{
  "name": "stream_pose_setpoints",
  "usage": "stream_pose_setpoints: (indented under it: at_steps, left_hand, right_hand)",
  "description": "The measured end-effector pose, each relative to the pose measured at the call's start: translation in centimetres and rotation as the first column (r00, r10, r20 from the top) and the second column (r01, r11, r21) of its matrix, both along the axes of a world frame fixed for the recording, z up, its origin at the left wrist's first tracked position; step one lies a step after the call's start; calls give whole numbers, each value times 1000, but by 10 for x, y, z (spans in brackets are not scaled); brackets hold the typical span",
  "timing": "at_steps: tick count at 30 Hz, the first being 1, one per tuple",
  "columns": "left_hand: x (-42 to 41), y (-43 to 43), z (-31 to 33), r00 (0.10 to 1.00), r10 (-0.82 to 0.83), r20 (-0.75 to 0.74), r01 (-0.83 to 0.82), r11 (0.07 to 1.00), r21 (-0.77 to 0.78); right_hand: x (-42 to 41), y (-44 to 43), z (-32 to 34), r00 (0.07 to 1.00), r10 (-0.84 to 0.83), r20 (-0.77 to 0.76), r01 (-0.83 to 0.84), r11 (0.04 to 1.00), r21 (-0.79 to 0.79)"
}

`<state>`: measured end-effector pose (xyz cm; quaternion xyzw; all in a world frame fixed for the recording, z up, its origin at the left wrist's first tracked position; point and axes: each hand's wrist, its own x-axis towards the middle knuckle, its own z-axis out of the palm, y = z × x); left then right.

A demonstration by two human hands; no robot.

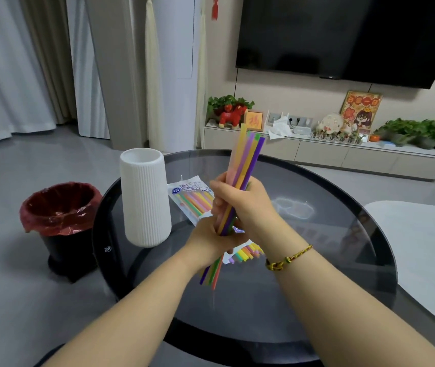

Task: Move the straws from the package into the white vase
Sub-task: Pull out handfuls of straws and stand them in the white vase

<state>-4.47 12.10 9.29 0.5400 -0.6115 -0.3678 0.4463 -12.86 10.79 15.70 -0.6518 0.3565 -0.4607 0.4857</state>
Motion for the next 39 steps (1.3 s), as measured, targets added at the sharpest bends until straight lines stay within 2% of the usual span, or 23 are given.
stream_pose_setpoints:
  at_steps: [6,10,14,20,22,24,26,29,31,33,36,39]
  left_hand:
    - [6,-3,-29,1000,-13,1,13,994,112]
    - [5,-3,-36,999,38,5,-39,986,162]
    - [7,-2,-33,998,39,-44,-33,991,132]
    - [34,1,-13,999,13,35,-14,1000,25]
    - [52,6,-9,998,57,-37,-58,997,-42]
    - [70,14,-5,971,207,-124,-228,954,-193]
    - [87,21,3,911,379,-164,-413,839,-354]
    - [106,18,13,816,557,-156,-565,709,-422]
    - [119,10,17,801,586,-121,-585,727,-359]
    - [127,1,21,824,560,-87,-560,779,-282]
    - [134,-14,26,879,472,-69,-476,854,-209]
    - [136,-28,27,900,434,-45,-435,886,-161]
  right_hand:
    - [3,0,-29,999,12,-49,-10,999,49]
    - [7,-1,-39,993,-17,-116,26,996,80]
    - [12,-2,-39,998,-33,-58,40,991,125]
    - [30,-9,-6,998,-34,45,35,999,-25]
    - [35,-17,16,988,-34,152,41,998,-41]
    - [38,-25,39,961,-23,275,42,997,-61]
    - [42,-30,63,940,-5,341,50,991,-123]
    - [48,-34,97,894,5,449,84,980,-178]
    - [56,-36,116,844,-20,536,124,980,-158]
    - [67,-39,126,803,-41,595,153,978,-139]
    - [89,-44,123,818,-78,570,167,980,-105]
    - [107,-51,109,860,-119,495,181,980,-79]
